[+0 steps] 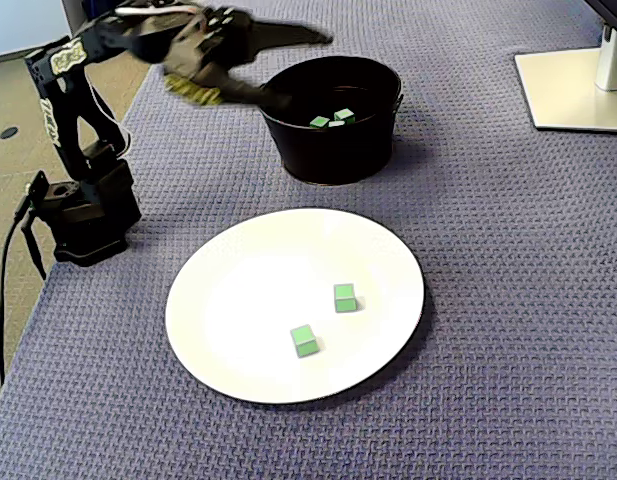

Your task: Pick up the items on the white plate and put them in the black container.

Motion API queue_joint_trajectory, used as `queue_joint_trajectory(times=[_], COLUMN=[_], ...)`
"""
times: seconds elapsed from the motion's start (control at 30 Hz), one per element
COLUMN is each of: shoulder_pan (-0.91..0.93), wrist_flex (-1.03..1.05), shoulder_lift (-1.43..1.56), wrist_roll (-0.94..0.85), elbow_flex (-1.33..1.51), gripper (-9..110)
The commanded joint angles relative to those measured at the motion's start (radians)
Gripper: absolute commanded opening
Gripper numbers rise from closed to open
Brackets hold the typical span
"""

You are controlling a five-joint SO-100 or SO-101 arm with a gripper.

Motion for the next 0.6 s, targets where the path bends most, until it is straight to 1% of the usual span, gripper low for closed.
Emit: queue_joint_trajectory(times=[0.0, 0.07, 0.27, 0.4, 0.47, 0.57], shoulder_pan=[0.112, 0.147, 0.17, 0.123, 0.072, 0.009], wrist_flex=[0.198, 0.313, 0.853, 1.014, 1.074, 1.16], shoulder_lift=[-0.097, -0.163, -0.423, -0.588, -0.689, -0.841], wrist_roll=[0.051, 0.126, 0.411, 0.575, 0.611, 0.614], elbow_flex=[-0.21, -0.299, -0.68, -0.787, -0.861, -0.974], gripper=[33, 32, 32, 34, 34, 33])
